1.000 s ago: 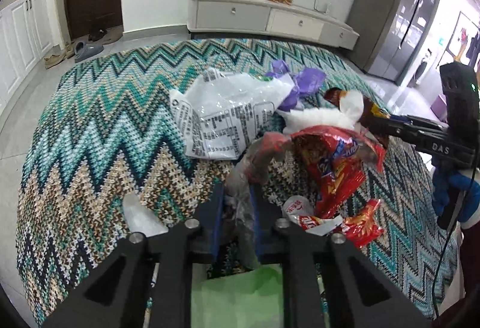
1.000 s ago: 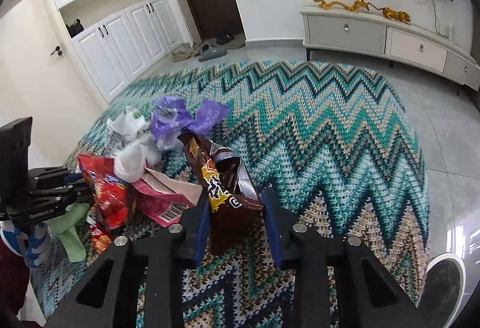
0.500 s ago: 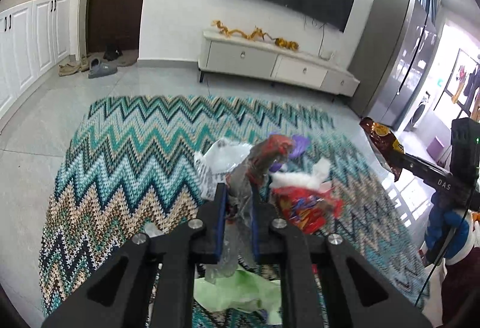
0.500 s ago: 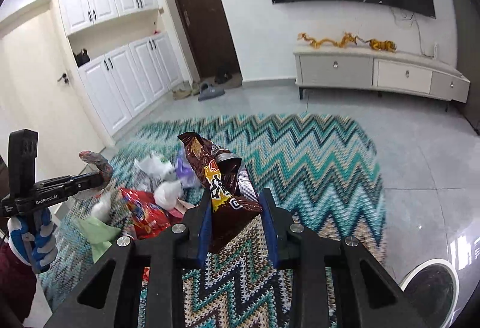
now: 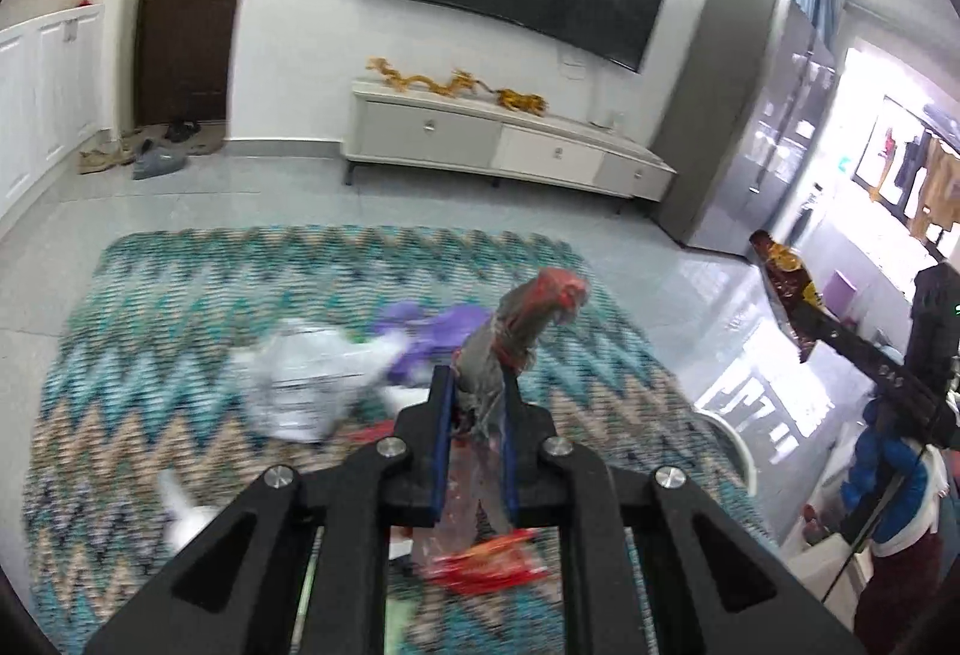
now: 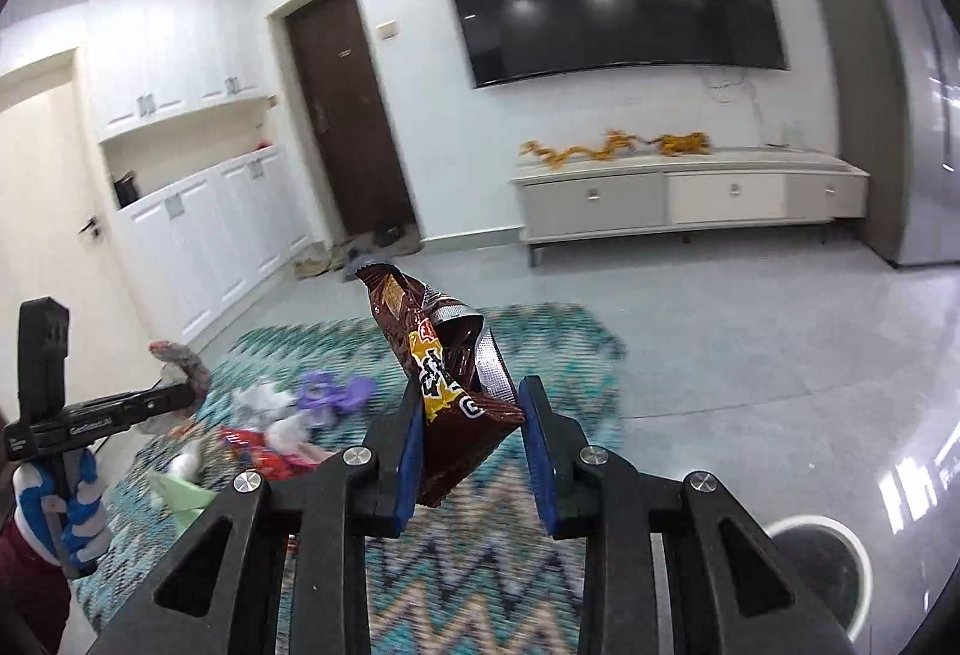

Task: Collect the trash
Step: 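Carry both items over the white bin and open both grippers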

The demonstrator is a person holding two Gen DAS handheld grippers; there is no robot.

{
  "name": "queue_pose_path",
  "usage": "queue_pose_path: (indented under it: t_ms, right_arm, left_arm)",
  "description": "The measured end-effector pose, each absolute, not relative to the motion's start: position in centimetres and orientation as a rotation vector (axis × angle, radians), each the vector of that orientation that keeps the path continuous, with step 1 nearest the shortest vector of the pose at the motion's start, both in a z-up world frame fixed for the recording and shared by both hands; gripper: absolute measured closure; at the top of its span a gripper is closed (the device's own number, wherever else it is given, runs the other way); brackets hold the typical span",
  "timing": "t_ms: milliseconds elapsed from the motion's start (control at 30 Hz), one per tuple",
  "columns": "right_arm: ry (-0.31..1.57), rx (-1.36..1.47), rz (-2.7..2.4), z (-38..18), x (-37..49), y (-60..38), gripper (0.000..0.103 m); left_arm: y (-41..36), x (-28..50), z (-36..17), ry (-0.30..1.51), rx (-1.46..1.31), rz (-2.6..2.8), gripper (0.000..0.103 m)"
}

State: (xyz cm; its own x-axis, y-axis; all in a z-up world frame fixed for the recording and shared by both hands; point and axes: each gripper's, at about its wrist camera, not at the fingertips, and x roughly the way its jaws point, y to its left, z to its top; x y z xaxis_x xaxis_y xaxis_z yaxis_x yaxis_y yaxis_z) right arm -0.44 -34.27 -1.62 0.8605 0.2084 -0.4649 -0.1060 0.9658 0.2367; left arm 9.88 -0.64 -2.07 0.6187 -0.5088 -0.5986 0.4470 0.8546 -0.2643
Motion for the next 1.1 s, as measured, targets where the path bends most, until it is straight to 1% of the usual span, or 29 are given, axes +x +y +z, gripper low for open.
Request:
queue_pose_path:
  t_ms: [167, 300, 600, 900, 1033, 1067, 1100]
  right_arm:
    - [0.522, 0.292, 0.022, -3.5, -2.7, -40.2, 0.075]
    - [0.561, 0.348, -0.125, -5.9, -4.7, -44.8, 0.075]
    - [0.717, 0.468, -0.397, -13.3, -8.3, -54.0, 0.075]
    - [0.822, 0.522, -0.508, -18.5, -8.5, -59.9, 0.074]
    - [0.84, 0.539, -0.542, -19.6, -8.3, -61.3, 0.07]
    - [0.845, 0.542, -0.554, -19.9, -8.3, -61.7, 0.069]
    - [0.849, 0.543, -0.565, -20.1, -8.1, -61.8, 0.067]
  left_arm:
    - [-7.7, 10.2, -2.2, 0.747, -0.057, -0.668, 0.091]
    - [-14.9, 10.2, -3.0, 0.789, 0.002, -0.77, 0.091]
    - [-31.0, 9.8, -7.7, 0.949, 0.125, -0.917, 0.091]
    - [-41.1, 8.6, -12.6, 1.066, 0.192, -0.947, 0.089]
    - [-43.9, 8.2, -13.3, 1.099, 0.158, -0.985, 0.089]
    - [-44.4, 8.3, -13.4, 1.11, 0.145, -0.997, 0.087]
    - [-44.7, 8.4, -13.4, 1.121, 0.13, -1.007, 0.079]
